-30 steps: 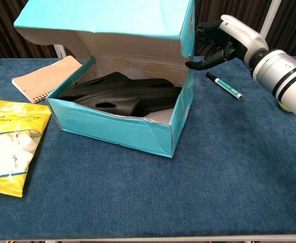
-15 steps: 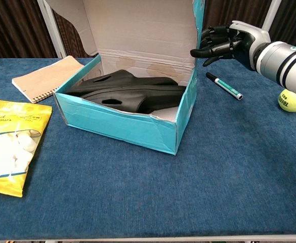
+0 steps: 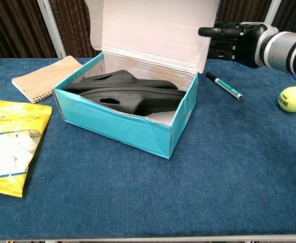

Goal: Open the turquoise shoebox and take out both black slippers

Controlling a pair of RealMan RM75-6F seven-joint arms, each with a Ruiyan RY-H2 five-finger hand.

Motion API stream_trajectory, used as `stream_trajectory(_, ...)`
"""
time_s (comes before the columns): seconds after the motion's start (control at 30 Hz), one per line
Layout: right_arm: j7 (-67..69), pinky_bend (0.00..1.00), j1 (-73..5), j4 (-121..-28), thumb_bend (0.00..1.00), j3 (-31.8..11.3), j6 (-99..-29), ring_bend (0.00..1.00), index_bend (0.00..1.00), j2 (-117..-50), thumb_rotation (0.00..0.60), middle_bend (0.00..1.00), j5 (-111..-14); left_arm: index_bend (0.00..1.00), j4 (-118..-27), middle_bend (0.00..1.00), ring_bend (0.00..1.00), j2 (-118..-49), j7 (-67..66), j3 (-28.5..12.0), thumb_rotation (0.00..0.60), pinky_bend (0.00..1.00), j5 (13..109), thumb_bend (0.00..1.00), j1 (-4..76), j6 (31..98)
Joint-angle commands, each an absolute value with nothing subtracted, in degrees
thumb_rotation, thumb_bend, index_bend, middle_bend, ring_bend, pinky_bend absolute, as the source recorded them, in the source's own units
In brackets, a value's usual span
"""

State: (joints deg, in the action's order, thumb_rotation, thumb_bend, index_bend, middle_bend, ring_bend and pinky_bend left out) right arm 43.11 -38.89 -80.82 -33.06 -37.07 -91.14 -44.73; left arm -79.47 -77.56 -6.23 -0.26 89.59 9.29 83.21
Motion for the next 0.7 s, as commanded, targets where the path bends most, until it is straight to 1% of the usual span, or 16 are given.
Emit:
stream_trajectory(0.03, 44.6, 0.15, -37.5, -80.4, 0.04, -34.5, -38.4, 0.02, 0.00, -91.2, 0.600, 0.20, -46.0, 0.19, -79.5, 0.16, 0.09, -77.5, -6.3, -0.2, 0.600, 0.26, 89.6, 0.09, 9.3, 83.3)
stream_trajectory(0.13, 43.2, 0.04, -36.6, -79.9, 0.00, -34.2, -43.4, 0.00, 0.00, -92.1, 0.600, 0.10, -49.3, 0.19, -79.5, 0.16, 0.09, -77.5, -6.3, -0.2, 0.600, 0.26, 89.5, 0.09, 9.2, 83.2)
stream_trajectory(0.2, 40.7, 0.01, -36.0, -79.2, 0.00, -33.3, -49.1, 0.00, 0.00, -93.1, 0.600, 0.06, -52.6, 0.19, -79.5, 0.16, 0.09, -77.5, -6.2, -0.2, 0.600, 0.26, 89.5, 0.09, 9.3, 83.1)
stream_trajectory(0.27, 38.1, 0.00, -35.6, -78.1, 0.00, -32.7, -55.5, 0.00, 0.00, -94.5, 0.600, 0.03, -55.9, 0.19, -79.5, 0.16, 0.09, -77.6, -6.2, -0.2, 0.600, 0.26, 89.5, 0.09, 9.3, 83.1)
stream_trajectory(0.3, 36.5, 0.00, -35.4, -76.9, 0.00, -32.3, -60.2, 0.00, 0.00, -95.7, 0.600, 0.03, -58.7, 0.19, -79.4, 0.16, 0.09, -77.6, -6.1, -0.2, 0.600, 0.26, 89.6, 0.09, 9.4, 83.0)
stream_trajectory(0.37, 35.0, 0.00, -35.2, -74.7, 0.00, -31.6, -66.9, 0.00, 0.00, -97.6, 0.600, 0.02, -63.1, 0.19, -79.4, 0.16, 0.09, -77.7, -6.0, -0.2, 0.600, 0.26, 89.6, 0.09, 9.4, 83.0)
stream_trajectory(0.4, 34.7, 0.00, -35.2, -74.1, 0.00, -31.4, -68.8, 0.00, 0.00, -98.1, 0.600, 0.02, -64.6, 0.19, -79.3, 0.16, 0.09, -77.7, -6.0, -0.2, 0.600, 0.26, 89.6, 0.09, 9.4, 83.1)
stream_trajectory(0.5, 33.9, 0.00, -35.5, -73.0, 0.00, -30.5, -72.0, 0.00, 0.00, -98.5, 0.600, 0.03, -68.0, 0.19, -79.3, 0.16, 0.09, -77.8, -5.9, -0.2, 0.600, 0.26, 89.7, 0.09, 9.4, 83.2)
stream_trajectory(0.53, 33.5, 0.00, -35.7, -72.9, 0.00, -30.1, -72.1, 0.00, 0.00, -98.3, 0.600, 0.03, -68.8, 0.19, -79.3, 0.16, 0.09, -77.8, -5.9, -0.2, 0.600, 0.26, 89.8, 0.09, 9.4, 83.2)
stream_trajectory(0.6, 32.2, 0.00, -36.4, -73.2, 0.00, -29.4, -71.4, 0.00, 0.00, -97.6, 0.600, 0.03, -70.0, 0.19, -79.4, 0.16, 0.09, -77.8, -6.0, -0.2, 0.600, 0.26, 89.8, 0.09, 9.3, 83.4)
stream_trajectory(0.7, 29.7, 0.00, -37.8, -75.0, 0.01, -28.3, -68.0, 0.00, 0.00, -95.6, 0.600, 0.06, -70.7, 0.19, -79.5, 0.16, 0.09, -77.7, -6.2, -0.3, 0.600, 0.26, 89.8, 0.09, 9.3, 83.5)
